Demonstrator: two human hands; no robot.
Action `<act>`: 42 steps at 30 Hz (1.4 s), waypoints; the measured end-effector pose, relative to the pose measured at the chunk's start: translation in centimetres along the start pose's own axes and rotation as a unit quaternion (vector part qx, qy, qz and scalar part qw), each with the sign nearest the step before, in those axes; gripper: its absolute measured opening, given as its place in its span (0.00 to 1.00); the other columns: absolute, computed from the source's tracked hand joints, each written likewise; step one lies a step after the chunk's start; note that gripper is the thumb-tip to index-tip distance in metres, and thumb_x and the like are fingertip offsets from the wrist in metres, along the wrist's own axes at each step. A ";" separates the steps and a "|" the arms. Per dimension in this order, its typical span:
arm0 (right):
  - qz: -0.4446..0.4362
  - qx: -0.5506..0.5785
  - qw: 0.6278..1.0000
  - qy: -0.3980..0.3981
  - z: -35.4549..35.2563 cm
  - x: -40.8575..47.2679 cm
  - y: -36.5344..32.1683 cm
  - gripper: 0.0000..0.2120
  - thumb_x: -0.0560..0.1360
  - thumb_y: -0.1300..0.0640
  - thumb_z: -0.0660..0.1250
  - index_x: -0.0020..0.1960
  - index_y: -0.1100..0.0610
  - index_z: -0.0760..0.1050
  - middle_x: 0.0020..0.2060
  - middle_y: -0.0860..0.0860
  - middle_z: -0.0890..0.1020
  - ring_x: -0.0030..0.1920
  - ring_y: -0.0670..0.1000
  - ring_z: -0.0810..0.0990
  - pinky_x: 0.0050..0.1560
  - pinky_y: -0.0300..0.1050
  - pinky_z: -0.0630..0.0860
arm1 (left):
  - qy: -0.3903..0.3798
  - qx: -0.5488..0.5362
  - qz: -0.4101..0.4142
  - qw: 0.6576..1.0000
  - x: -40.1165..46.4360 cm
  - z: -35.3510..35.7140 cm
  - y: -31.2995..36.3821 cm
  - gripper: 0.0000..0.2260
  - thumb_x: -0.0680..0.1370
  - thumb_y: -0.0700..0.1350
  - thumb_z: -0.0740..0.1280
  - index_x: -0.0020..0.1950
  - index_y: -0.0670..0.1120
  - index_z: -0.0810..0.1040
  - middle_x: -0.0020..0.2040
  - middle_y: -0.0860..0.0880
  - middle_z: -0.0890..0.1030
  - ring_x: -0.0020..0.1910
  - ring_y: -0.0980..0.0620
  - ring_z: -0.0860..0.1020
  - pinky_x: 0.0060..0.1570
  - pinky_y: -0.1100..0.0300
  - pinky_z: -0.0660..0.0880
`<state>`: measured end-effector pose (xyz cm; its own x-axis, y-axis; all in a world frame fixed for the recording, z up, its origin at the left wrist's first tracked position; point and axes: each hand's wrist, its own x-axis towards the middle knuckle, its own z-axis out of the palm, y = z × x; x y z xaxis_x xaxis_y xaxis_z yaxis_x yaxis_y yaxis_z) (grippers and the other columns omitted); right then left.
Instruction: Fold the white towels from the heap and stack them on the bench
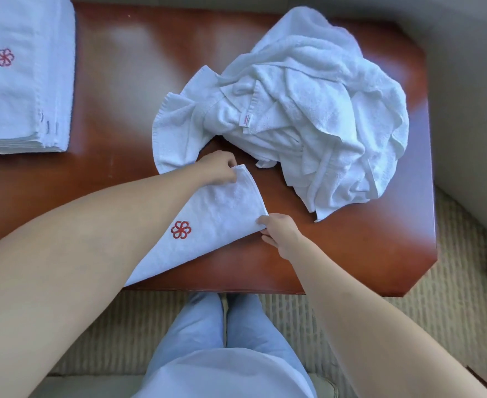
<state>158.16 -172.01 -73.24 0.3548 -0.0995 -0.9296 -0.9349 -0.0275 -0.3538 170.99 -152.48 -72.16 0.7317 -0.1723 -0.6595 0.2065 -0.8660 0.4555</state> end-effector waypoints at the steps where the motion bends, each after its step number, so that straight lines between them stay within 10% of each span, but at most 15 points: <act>1: -0.019 -0.026 0.999 0.005 -0.1 -0.2 -0.5 0.12 0.76 0.59 0.70 0.59 0.57 0.79 0.52 0.52 0.82 0.53 0.51 0.82 0.59 0.49 0.81 | 0.008 -0.014 0.009 1.000 -0.7 -0.8 -0.2 0.06 0.71 0.43 0.71 0.45 0.49 0.77 0.45 0.52 0.78 0.40 0.52 0.76 0.36 0.59 0.70; 9: -0.232 -0.184 0.955 0.013 1.6 -6.0 -8.4 0.06 0.75 0.57 0.69 0.51 0.54 0.82 0.35 0.50 0.80 0.35 0.48 0.77 0.34 0.40 0.72 | 0.105 -0.037 0.044 0.993 -9.6 -9.4 -1.9 0.12 0.75 0.40 0.69 0.55 0.54 0.79 0.47 0.54 0.80 0.44 0.54 0.76 0.41 0.64 0.70; 27: -0.510 -0.393 0.762 -0.075 26.0 -23.5 -17.8 0.06 0.73 0.55 0.69 0.50 0.51 0.83 0.38 0.50 0.85 0.38 0.53 0.82 0.39 0.48 0.78 | 0.338 -0.140 -0.068 0.928 -33.7 -21.4 -20.9 0.03 0.77 0.44 0.70 0.48 0.52 0.78 0.45 0.51 0.82 0.39 0.51 0.84 0.39 0.57 0.79; 42: -0.520 -0.367 0.767 -0.078 49.9 -31.7 -14.7 0.05 0.72 0.60 0.68 0.46 0.53 0.80 0.31 0.50 0.85 0.36 0.52 0.87 0.46 0.53 0.83 | 0.406 -0.131 -0.038 0.904 -45.2 -29.6 -41.7 0.04 0.77 0.46 0.68 0.50 0.53 0.79 0.43 0.57 0.81 0.41 0.57 0.79 0.35 0.62 0.70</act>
<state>161.14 -118.81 -43.72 0.8566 0.4741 -0.2039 0.1216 -0.5693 -0.8131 148.53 -94.74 -43.67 0.9227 0.3756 -0.0864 0.3443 -0.7023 0.6231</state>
